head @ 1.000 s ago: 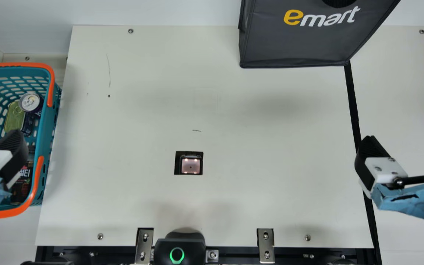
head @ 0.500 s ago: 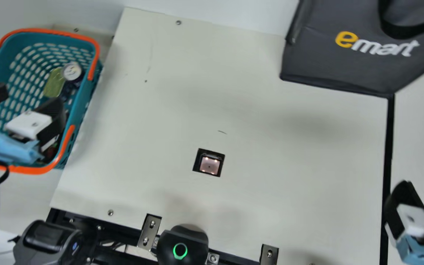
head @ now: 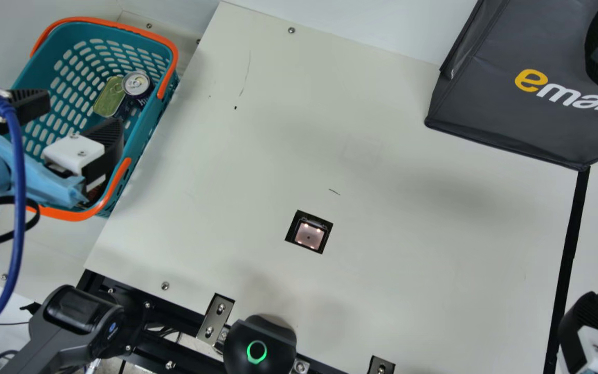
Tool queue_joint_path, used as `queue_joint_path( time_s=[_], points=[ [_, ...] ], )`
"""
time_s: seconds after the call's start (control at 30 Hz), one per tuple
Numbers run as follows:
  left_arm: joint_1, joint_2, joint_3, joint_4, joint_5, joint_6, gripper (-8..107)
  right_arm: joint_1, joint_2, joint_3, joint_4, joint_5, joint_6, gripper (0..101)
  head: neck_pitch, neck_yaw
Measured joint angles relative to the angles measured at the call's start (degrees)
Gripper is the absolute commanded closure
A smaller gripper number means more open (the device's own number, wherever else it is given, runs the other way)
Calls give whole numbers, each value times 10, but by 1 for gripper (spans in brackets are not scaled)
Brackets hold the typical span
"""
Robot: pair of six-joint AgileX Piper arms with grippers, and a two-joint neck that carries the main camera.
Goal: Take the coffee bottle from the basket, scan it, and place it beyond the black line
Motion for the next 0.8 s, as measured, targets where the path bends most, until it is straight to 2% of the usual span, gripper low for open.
queue_joint_path(
  time_s=[0.4, 0.8],
  points=[
    [29, 17, -1, 9, -13, -13, 9, 0, 0, 0, 0, 0, 0, 10, 0, 0],
    [93, 31, 6, 7, -35, -8, 9, 0, 0, 0, 0, 0, 0, 10, 0, 0]
  ],
)
